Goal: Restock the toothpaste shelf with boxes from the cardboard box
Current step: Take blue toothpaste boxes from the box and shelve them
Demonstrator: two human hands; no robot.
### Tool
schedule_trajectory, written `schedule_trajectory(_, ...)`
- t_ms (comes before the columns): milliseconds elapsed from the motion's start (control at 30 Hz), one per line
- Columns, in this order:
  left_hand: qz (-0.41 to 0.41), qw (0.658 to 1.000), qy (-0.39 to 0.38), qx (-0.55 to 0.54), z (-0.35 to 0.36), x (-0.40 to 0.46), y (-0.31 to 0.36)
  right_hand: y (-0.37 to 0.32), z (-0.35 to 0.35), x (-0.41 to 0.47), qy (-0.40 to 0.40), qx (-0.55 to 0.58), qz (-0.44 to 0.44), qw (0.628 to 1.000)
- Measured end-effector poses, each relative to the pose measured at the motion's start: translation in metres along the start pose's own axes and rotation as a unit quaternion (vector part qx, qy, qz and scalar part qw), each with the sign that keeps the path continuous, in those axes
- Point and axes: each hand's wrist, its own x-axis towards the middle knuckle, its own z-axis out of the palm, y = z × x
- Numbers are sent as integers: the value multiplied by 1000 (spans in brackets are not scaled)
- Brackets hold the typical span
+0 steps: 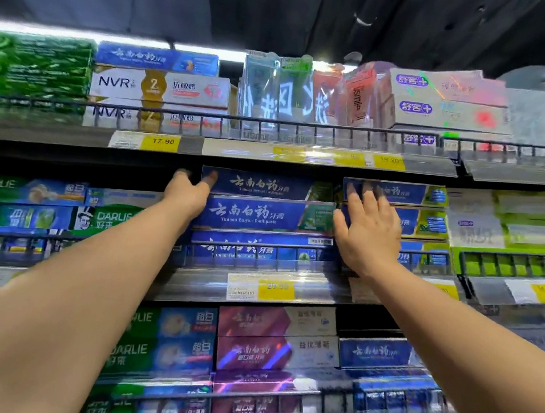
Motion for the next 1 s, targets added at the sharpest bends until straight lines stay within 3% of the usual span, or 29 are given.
schedule_trajectory(200,-12,998,20,-52,-11,2,-7,-4,2,1,-10,0,9,1000)
schedule_trajectory(600,-8,999,20,-47,6,-11,3,-7,-1,1,-33,26,8,999)
schedule_trajectory(800,24,992,119,-35,5,-34,-10,-15,1,-3,-13,31,0,999)
schedule_trajectory(1000,10,989,141,-48,5,-40,-11,-22,6,-6,-14,32,-7,999)
